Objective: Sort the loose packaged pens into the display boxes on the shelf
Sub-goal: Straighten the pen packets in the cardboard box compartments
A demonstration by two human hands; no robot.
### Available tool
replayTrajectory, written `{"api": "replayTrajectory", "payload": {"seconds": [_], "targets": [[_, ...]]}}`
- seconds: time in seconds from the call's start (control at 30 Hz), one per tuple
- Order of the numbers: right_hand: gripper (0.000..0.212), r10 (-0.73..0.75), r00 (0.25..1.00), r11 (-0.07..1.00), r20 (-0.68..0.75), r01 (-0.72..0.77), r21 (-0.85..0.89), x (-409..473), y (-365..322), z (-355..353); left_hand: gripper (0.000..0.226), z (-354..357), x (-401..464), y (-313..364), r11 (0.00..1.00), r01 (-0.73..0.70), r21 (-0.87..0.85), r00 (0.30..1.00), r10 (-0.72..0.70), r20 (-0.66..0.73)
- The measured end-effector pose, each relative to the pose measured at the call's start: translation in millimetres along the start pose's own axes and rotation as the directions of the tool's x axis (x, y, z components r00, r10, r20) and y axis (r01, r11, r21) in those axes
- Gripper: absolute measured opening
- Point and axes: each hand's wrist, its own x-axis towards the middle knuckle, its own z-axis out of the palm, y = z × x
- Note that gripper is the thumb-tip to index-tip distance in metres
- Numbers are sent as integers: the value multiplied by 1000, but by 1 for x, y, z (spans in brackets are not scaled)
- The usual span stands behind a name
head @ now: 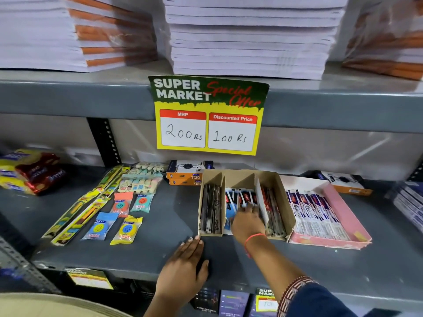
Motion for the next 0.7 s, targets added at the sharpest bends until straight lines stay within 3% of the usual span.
{"api": "replayTrajectory", "payload": {"seconds": [0.07,0.17,0.27,0.4,0.5,0.7], "targets": [[52,15,998,1000,58,-16,19,1,-1,5,51,1,0,-1,1000,4,-17,1000,-4,1],[43,-26,1000,998,-5,26,58,2,-4,0,51,3,-1,-1,999,6,-33,1000,-5,17],[49,-80,994,996,-78,82,31,3,-5,-2,51,2,0,-1,999,9,-44,1000,-7,27],[57,-160,987,987,18,159,38,12,-2,9,51,3,-1,-2,998,11,-57,999,-9,39],[57,-113,991,992,76,109,61,16,6,11,51,4,0,-2,998,1,-66,999,2,41],[59,-82,997,989,12,80,124,15,0,10,51,5,0,-3,997,-4,-76,1000,5,22]]}}
